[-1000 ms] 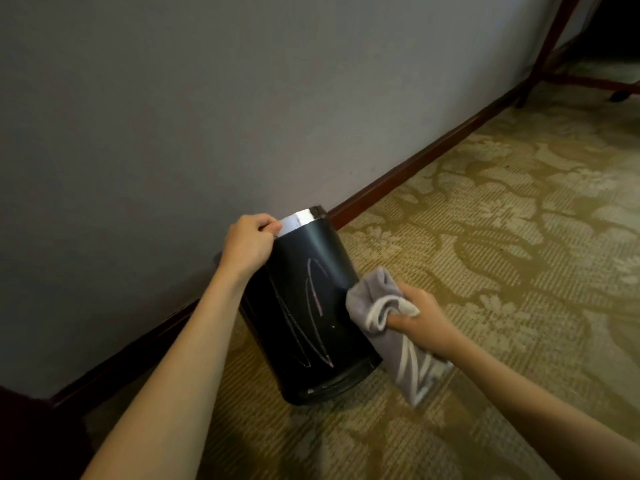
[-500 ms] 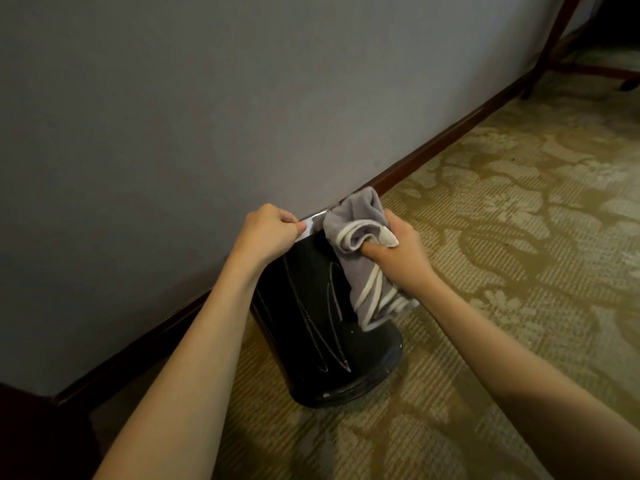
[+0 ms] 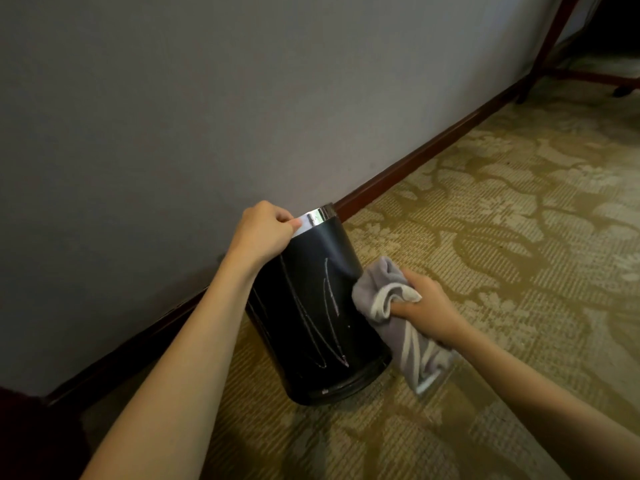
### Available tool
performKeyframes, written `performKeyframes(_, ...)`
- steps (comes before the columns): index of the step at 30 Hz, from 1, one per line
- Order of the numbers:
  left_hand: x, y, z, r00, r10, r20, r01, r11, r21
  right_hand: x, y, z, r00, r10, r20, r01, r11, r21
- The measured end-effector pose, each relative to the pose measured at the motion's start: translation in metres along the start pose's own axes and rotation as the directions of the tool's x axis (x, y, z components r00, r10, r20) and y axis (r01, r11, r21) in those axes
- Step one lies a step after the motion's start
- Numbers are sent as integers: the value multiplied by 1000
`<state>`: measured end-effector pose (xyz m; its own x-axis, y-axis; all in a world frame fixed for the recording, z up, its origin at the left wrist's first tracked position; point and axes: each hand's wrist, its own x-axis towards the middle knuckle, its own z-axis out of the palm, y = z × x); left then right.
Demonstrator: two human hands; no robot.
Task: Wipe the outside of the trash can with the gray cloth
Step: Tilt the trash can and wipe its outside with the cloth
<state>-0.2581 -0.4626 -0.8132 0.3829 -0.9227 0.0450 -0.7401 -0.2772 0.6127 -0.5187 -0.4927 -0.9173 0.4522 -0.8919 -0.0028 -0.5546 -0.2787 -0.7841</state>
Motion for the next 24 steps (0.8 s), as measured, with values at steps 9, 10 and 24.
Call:
performKeyframes(9,-6,10,14,999,44,-1,-44,999,-20,37,-74,3,973,-54,-225,145,902,407)
performKeyframes(10,-5,8,13,999,37,-6,-37,999,-35,34,-72,5,977,-45,-209,134,889,437)
performKeyframes(24,8,-3,12,998,-54,-12,52,990,-134,7,-17,-9,996,-16,86,7,994,107)
